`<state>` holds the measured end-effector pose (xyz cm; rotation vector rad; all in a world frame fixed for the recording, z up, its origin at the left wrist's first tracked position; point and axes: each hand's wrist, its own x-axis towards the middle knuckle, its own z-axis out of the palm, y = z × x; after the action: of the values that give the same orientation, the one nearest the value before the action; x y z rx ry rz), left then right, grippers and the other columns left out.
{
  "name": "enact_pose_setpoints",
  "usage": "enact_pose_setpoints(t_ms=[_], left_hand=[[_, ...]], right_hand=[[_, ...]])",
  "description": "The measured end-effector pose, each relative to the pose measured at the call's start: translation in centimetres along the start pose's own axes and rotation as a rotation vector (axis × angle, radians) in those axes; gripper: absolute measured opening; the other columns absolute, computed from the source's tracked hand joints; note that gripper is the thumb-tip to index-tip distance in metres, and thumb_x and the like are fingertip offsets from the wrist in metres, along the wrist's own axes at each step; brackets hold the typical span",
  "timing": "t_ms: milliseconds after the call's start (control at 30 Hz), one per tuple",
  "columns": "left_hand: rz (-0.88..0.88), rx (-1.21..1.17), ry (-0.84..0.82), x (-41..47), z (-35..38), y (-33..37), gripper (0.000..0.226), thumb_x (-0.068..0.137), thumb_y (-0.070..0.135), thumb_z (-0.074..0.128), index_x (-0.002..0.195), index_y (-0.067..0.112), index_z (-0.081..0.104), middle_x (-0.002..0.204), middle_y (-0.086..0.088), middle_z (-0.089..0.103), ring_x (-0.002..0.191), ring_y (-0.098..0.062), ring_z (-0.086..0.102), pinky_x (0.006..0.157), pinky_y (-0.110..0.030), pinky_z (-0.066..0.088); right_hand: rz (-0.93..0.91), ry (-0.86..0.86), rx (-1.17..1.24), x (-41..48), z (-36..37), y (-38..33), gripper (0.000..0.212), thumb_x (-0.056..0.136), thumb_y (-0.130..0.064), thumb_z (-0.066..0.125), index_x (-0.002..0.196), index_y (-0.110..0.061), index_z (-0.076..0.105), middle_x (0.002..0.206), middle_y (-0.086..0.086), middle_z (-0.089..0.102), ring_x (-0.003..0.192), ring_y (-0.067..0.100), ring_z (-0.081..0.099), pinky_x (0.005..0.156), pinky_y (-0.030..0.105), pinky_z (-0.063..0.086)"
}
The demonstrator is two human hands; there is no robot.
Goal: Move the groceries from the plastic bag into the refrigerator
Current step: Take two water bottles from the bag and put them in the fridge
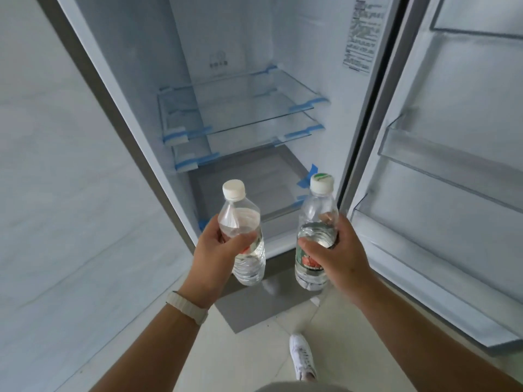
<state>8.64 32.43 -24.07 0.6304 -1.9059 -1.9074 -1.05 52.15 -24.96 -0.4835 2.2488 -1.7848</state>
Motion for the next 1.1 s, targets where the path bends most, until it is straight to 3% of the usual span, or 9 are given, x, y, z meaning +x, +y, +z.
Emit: enact_pose_setpoints(t_ms=[167, 333, 533, 633, 733, 833, 933, 1000, 1100], left_hand=[[0.035, 0.025, 0.037, 5.1, 3.2, 2.1, 0.039, 0.072, 0.021, 0.079, 0.109, 0.02, 0.066, 0.094, 0.0, 0.074, 0.088, -0.016, 0.071, 0.08, -0.031, 0.052], [0.084, 0.015, 0.102, 8.6, 4.4, 4.5, 0.054, 0.061, 0.037, 0.079, 0.111, 0.02, 0.067, 0.098, -0.003, 0.074, 0.093, -0.019, 0.071, 0.077, -0.025, 0.056], [0.154, -0.075, 0.205, 12.0, 3.7, 7.4, 0.057, 0.062, 0.032, 0.075, 0.111, 0.005, 0.066, 0.095, -0.013, 0.07, 0.089, -0.027, 0.067, 0.083, -0.038, 0.053], [0.209, -0.139, 0.222, 13.4, 3.1, 9.9, 0.061, 0.061, 0.034, 0.074, 0.113, 0.003, 0.065, 0.091, -0.009, 0.069, 0.086, -0.022, 0.067, 0.076, -0.031, 0.056], [0.254, -0.159, 0.233, 15.2, 2.1, 12.1, 0.064, 0.062, 0.033, 0.074, 0.116, -0.001, 0.064, 0.093, -0.012, 0.068, 0.089, -0.027, 0.065, 0.083, -0.041, 0.051], [0.283, -0.172, 0.24, 16.9, 1.1, 13.9, 0.06, 0.064, 0.033, 0.075, 0.114, 0.002, 0.065, 0.091, -0.01, 0.067, 0.089, -0.029, 0.065, 0.086, -0.046, 0.05], [0.335, -0.161, 0.248, 18.7, 0.1, 15.5, 0.058, 0.066, 0.034, 0.075, 0.115, 0.004, 0.065, 0.09, -0.008, 0.067, 0.088, -0.026, 0.064, 0.083, -0.042, 0.05], [0.374, -0.138, 0.259, 19.8, -0.4, 16.5, 0.061, 0.07, 0.037, 0.076, 0.116, 0.001, 0.062, 0.09, -0.01, 0.064, 0.085, -0.025, 0.063, 0.078, -0.039, 0.05], [0.408, -0.085, 0.278, 21.5, -1.1, 17.1, 0.044, 0.082, 0.032, 0.073, 0.112, 0.0, 0.062, 0.083, -0.006, 0.063, 0.077, -0.017, 0.062, 0.07, -0.031, 0.049]], right_hand=[[-0.045, -0.097, 0.037, 7.3, -0.9, -0.8, 0.041, 0.076, -0.026, 0.081, 0.107, -0.031, 0.055, 0.089, -0.014, 0.067, 0.082, 0.004, 0.066, 0.072, 0.023, 0.05], [-0.087, -0.179, 0.087, 13.2, -1.6, -1.6, 0.04, 0.077, -0.025, 0.081, 0.104, -0.031, 0.054, 0.088, -0.007, 0.068, 0.081, 0.008, 0.067, 0.072, 0.025, 0.053], [-0.169, -0.211, 0.152, 17.6, -0.6, -3.7, 0.039, 0.078, -0.023, 0.081, 0.105, -0.031, 0.054, 0.091, -0.008, 0.067, 0.084, 0.01, 0.068, 0.073, 0.027, 0.057], [-0.199, -0.211, 0.209, 19.5, 0.3, -6.0, 0.04, 0.076, -0.023, 0.082, 0.103, -0.034, 0.055, 0.091, -0.009, 0.068, 0.084, 0.01, 0.068, 0.073, 0.026, 0.055], [-0.237, -0.2, 0.252, 21.5, 1.5, -8.8, 0.045, 0.07, -0.029, 0.081, 0.106, -0.028, 0.056, 0.089, -0.011, 0.068, 0.081, 0.009, 0.068, 0.07, 0.024, 0.054], [-0.289, -0.181, 0.256, 23.3, 2.9, -11.3, 0.042, 0.075, -0.022, 0.082, 0.106, -0.029, 0.055, 0.089, -0.012, 0.068, 0.08, 0.007, 0.068, 0.069, 0.023, 0.053], [-0.354, -0.155, 0.236, 25.0, 4.2, -13.5, 0.038, 0.076, -0.022, 0.081, 0.102, -0.033, 0.055, 0.088, -0.014, 0.068, 0.081, 0.006, 0.068, 0.071, 0.022, 0.054], [-0.383, -0.141, 0.223, 26.1, 5.0, -14.7, 0.038, 0.078, -0.019, 0.081, 0.1, -0.034, 0.054, 0.085, -0.019, 0.068, 0.079, 0.001, 0.067, 0.066, 0.014, 0.051], [-0.413, -0.123, 0.168, 27.6, 6.3, -15.9, 0.039, 0.076, -0.021, 0.082, 0.099, -0.035, 0.054, 0.086, -0.021, 0.067, 0.079, -0.003, 0.064, 0.067, 0.013, 0.048]])
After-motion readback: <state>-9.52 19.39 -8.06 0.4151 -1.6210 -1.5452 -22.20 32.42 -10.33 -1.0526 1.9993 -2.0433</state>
